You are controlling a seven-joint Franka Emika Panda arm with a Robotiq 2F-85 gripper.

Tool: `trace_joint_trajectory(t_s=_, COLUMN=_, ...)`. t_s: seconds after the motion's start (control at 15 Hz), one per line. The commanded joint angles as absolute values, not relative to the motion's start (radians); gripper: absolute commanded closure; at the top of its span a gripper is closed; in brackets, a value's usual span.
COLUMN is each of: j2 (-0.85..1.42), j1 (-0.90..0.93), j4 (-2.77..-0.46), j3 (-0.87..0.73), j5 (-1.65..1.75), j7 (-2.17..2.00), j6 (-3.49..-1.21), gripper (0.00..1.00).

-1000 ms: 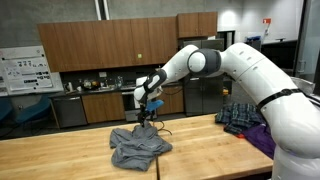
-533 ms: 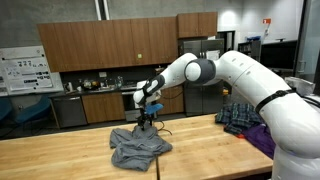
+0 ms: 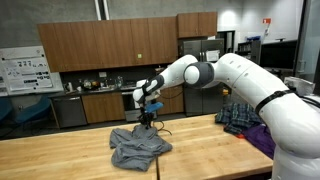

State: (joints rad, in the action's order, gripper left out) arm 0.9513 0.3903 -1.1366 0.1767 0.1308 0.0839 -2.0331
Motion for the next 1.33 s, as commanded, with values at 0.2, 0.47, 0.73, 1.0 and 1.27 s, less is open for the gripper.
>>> trace_joint_trajectory(t_s=0.2, j2=0.837, j1=0.381, j4=-1.233, j3=0.187, j5=0.118, j7=0.083, j6=-1.754, gripper=1.00)
trace_joint_trajectory(t_s=0.47, j2=0.749, j1=0.378, j4=-1.340, j3=0.182, j5=0.115, j7=0.043, j6=-1.663, gripper=1.00)
trace_joint_trajectory(t_s=0.73, j2=0.618, j1=0.350, j4=-1.523, j3=0.182, j5=0.085, j7=-0.021, j6=-1.694, gripper=1.00)
trace_joint_trajectory(t_s=1.0, j2=0.509, j1=0.299, j4=-1.678, j3=0.181, j5=0.016, j7=-0.065, j6=-1.723, gripper=1.00)
trace_joint_trajectory(t_s=1.27, j2=0.399, j1=0.214, j4=-1.822, j3=0.153, j5=-0.067, j7=-0.076, j6=-1.770, gripper=1.00)
